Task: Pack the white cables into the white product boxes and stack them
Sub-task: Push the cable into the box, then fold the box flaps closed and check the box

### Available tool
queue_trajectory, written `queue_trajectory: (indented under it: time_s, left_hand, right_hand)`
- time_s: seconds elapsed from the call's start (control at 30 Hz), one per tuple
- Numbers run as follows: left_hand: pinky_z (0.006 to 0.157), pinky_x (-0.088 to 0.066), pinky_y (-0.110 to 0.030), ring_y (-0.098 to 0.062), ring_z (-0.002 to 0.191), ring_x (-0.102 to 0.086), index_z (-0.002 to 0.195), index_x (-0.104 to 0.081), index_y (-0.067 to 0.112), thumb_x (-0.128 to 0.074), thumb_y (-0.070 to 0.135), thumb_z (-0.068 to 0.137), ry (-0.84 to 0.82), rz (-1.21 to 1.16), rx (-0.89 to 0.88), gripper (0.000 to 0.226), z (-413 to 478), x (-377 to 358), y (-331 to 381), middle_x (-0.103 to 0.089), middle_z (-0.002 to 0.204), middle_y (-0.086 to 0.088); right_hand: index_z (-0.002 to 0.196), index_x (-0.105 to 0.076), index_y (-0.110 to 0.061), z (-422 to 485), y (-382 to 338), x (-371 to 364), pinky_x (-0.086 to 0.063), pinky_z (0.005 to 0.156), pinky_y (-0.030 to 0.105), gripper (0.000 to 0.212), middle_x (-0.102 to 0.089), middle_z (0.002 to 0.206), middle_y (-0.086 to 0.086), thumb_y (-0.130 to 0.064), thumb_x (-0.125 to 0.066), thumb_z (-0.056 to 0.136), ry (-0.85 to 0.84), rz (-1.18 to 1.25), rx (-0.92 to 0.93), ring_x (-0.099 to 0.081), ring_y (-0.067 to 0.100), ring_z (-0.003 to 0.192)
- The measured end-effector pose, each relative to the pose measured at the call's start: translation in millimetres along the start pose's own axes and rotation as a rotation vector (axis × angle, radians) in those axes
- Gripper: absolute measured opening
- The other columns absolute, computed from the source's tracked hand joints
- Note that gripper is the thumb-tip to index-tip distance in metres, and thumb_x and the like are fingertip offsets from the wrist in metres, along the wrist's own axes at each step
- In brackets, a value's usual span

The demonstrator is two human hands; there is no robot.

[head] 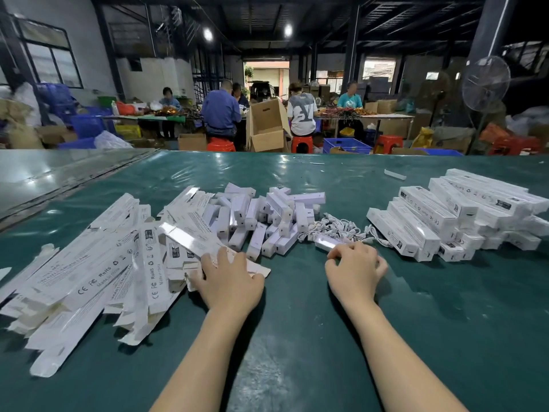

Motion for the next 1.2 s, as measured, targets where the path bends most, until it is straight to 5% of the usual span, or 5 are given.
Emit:
queue_trajectory:
  time_s: [0.53, 0.63, 0.73, 0.93, 1.2]
  left_hand:
    - [0.071, -0.03, -0.021, -0.025, 0.094, -0.055, 0.098, -0.067, 0.009, -0.064, 0.005, 0.075, 0.256, -0.483, -0.374, 0.023, -11, 17, 27, -0.068, 0.091, -0.005]
    - [0.07, -0.03, -0.016, -0.021, 0.089, -0.055, 0.093, -0.067, 0.013, -0.062, -0.003, 0.071, 0.194, -0.549, -0.526, 0.028, -21, 18, 44, -0.067, 0.088, -0.001]
    - [0.082, -0.036, -0.023, -0.02, 0.098, -0.052, 0.096, -0.066, 0.015, -0.059, 0.001, 0.07, 0.143, -0.494, -0.592, 0.03, -25, 13, 51, -0.066, 0.097, 0.003]
    - [0.101, -0.023, -0.038, -0.023, 0.13, -0.023, 0.129, -0.04, 0.03, -0.045, 0.029, 0.086, 0.001, -0.016, -0.245, 0.044, -4, -3, 19, -0.031, 0.143, 0.006]
    - [0.089, -0.016, -0.032, -0.014, 0.125, -0.016, 0.128, -0.043, 0.041, -0.057, 0.035, 0.073, 0.032, -0.141, -0.389, 0.057, -6, -6, 25, -0.037, 0.136, 0.014]
  right_hand:
    - [0.128, -0.051, -0.026, -17, -40, -23, -0.042, 0.079, 0.007, 0.046, -0.057, 0.105, -0.01, -0.013, -0.061, 0.085, -0.517, 0.687, 0.258, -0.058, 0.008, 0.088]
    - [0.109, -0.064, -0.014, -17, -40, -22, -0.049, 0.077, 0.026, 0.025, -0.064, 0.091, 0.006, -0.004, -0.056, 0.088, -0.666, 0.904, 0.206, -0.058, 0.015, 0.079]
    - [0.091, -0.068, -0.022, -17, -42, -18, -0.046, 0.072, 0.022, 0.022, -0.065, 0.084, 0.002, -0.003, -0.059, 0.084, -0.54, 0.772, 0.248, -0.056, 0.014, 0.077]
    - [0.137, -0.042, -0.03, -25, -50, -28, -0.027, 0.098, 0.033, 0.053, -0.046, 0.139, -0.008, -0.024, -0.053, 0.085, -0.469, 0.035, 0.596, -0.037, 0.016, 0.128]
    - [0.092, -0.071, -0.007, -22, -49, -16, -0.041, 0.066, 0.012, 0.015, -0.063, 0.085, 0.001, -0.002, -0.063, 0.08, -0.389, 0.527, 0.361, -0.056, 0.01, 0.071]
Point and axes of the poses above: each hand's wrist, its own z-axis towards the middle knuckle, its own x-axis out of the back of the hand, y = z × x, the point moved 4 cm from there along z, towards the middle knuckle
